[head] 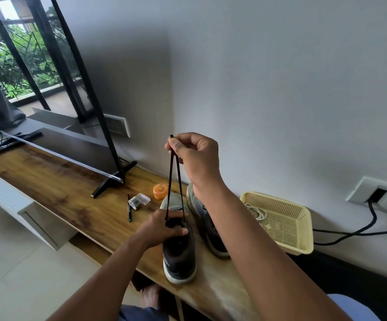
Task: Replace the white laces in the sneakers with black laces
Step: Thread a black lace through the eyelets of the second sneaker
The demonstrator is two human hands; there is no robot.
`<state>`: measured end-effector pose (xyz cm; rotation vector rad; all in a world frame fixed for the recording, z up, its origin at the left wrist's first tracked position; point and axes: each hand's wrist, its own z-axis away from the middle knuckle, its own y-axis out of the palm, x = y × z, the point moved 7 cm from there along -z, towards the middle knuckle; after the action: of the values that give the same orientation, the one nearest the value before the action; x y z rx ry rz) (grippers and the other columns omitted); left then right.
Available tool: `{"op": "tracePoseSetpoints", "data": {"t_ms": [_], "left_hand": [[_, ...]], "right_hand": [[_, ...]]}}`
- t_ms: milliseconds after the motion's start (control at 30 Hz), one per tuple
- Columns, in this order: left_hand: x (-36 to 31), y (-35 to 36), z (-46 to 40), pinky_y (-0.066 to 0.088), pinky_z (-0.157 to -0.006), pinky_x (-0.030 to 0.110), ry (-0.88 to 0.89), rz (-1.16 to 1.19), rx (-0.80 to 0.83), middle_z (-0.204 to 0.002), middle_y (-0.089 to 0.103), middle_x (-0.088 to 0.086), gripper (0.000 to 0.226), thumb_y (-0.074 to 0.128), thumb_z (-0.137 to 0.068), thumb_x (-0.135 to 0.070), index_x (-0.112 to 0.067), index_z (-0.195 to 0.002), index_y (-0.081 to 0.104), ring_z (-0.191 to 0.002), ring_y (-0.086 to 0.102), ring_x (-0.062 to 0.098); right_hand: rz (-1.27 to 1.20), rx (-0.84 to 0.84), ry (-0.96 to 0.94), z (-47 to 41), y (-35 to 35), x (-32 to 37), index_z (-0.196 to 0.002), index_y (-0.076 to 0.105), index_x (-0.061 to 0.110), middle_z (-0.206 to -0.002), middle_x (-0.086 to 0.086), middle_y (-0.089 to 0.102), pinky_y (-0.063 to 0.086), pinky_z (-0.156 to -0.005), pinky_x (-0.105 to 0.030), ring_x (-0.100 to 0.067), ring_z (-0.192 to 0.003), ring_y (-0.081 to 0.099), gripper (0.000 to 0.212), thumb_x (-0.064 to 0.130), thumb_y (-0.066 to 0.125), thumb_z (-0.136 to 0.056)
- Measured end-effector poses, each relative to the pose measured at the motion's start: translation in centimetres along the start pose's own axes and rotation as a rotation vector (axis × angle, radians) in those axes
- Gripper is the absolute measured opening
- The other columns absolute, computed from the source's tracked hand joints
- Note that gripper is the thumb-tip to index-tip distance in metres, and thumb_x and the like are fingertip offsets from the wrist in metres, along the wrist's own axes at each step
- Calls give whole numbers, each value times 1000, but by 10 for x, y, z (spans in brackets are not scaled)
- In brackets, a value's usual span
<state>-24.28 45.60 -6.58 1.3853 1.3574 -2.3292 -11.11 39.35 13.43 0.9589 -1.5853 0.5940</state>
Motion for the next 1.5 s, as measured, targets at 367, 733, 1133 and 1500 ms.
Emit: {"op": "tracePoseSetpoints", "data": {"t_ms": [367, 733, 1133, 1500], "left_hand": [[-80, -28, 66, 43, -59, 16, 51, -423, -248, -90, 59, -14, 18, 75, -89, -40, -34, -93, 59, -79, 59, 3], [-61, 52, 57, 50, -107, 39, -37, -730, 173, -140, 57, 15, 39, 60, -95, -8, -5, -134, 60, -129, 58, 32], [-59, 56, 56, 44, -115, 46, -63, -775, 302, -156, 32, 20, 74, 74, -90, -16, -7, -154, 37, -144, 40, 39], [-66, 47, 50, 52, -100, 35, 65, -792, 182, -131, 57, 9, 37, 67, -91, -18, -11, -126, 63, -121, 59, 28]], "right_hand": [[239, -137, -27, -4, -16, -7, -86, 81, 24, -79, 12, 76, 60, -89, -41, -5, -80, 71, 2, 25, 81, -88], [335, -85, -109, 4, -8, -1, -87, 80, 24, -77, 13, 74, 61, -85, -40, -5, -76, 69, 3, 25, 79, -90], [319, -116, -159, 2, -7, 12, -85, 80, 24, -78, 10, 76, 61, -84, -42, -9, -78, 72, 4, 22, 80, -89], [340, -105, -166, 3, -9, 13, -86, 80, 25, -78, 11, 76, 60, -84, -37, -6, -78, 71, 5, 23, 80, -89]]}}
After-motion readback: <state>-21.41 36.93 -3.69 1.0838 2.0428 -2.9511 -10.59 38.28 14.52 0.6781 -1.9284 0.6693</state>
